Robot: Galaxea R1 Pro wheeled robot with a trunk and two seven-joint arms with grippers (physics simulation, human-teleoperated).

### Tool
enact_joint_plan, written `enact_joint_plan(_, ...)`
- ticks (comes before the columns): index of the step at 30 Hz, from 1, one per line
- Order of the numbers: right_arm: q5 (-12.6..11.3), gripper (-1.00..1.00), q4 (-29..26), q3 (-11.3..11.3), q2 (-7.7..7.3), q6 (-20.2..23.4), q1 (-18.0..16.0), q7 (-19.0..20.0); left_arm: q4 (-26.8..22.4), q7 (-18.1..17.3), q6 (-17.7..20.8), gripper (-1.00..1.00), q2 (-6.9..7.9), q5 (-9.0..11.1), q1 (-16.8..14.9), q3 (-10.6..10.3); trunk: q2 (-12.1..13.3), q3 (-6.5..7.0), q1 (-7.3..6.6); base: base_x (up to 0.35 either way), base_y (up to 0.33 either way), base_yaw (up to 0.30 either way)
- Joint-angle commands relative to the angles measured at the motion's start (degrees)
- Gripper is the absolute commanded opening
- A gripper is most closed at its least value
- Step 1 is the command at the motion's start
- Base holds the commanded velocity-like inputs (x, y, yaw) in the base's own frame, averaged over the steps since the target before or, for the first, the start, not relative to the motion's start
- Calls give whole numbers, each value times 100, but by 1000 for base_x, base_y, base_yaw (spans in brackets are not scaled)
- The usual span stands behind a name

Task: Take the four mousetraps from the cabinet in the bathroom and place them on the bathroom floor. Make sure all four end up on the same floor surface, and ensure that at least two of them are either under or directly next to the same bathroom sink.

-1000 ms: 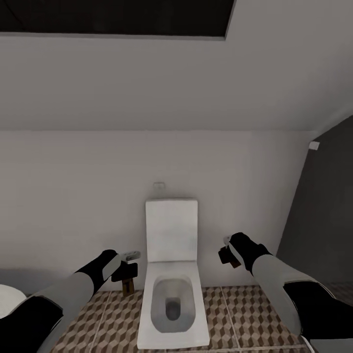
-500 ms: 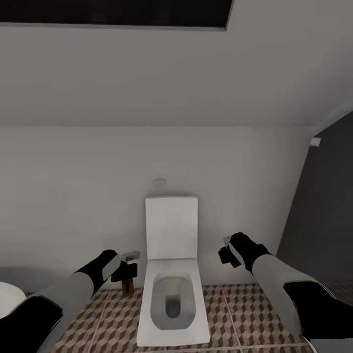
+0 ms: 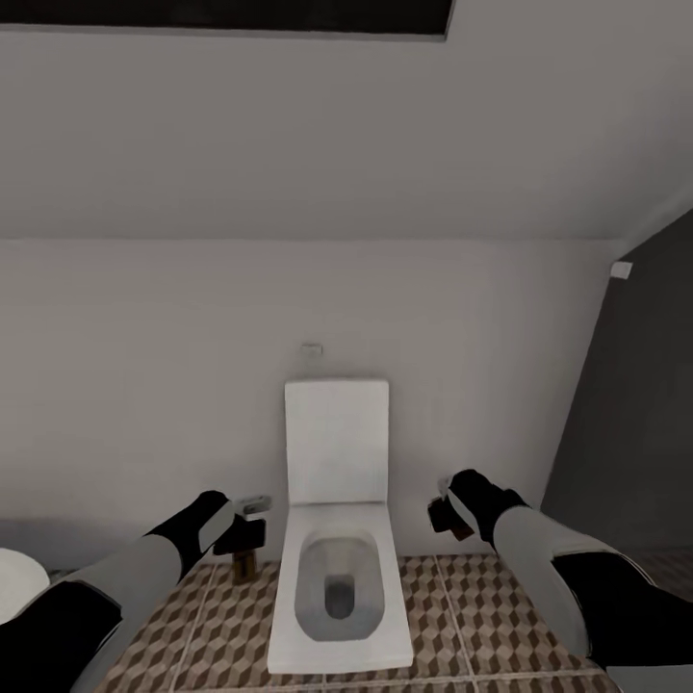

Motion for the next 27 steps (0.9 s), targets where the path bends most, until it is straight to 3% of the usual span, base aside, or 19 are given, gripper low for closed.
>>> enact_joint_plan(1,46,-100,125,41,2,-184,-3,45,18,33,24,-100,10,-36,-3,-39,-46,-25,22,0,0,0)
enact_joint_plan(5,-54,-100,594,18,8,-987,-3,-181,244,59,-5,-100,8,-433,-3,-55,-206,-96,110,0,0,0)
enact_joint_plan(9,-494,-100,789,9,9,-1327,5,-517,639,25,-122,-100,6,-697,-3,-60,-366,-168,198,0,0,0)
enact_joint_plan(12,-726,-100,824,8,-8,-1402,53,-618,757,12,-288,-100,3,-738,-3,-61,-487,-222,264,0,0,0)
enact_joint_plan(15,-810,-100,835,7,-9,-1426,105,-651,796,7,-347,-100,-10,-748,-3,-61,-607,-276,330,0,0,0)
enact_joint_plan(27,-828,-100,841,7,15,-1426,195,-667,924,-4,-419,-100,-21,-736,-3,-59,-1088,-491,593,0,0,0)
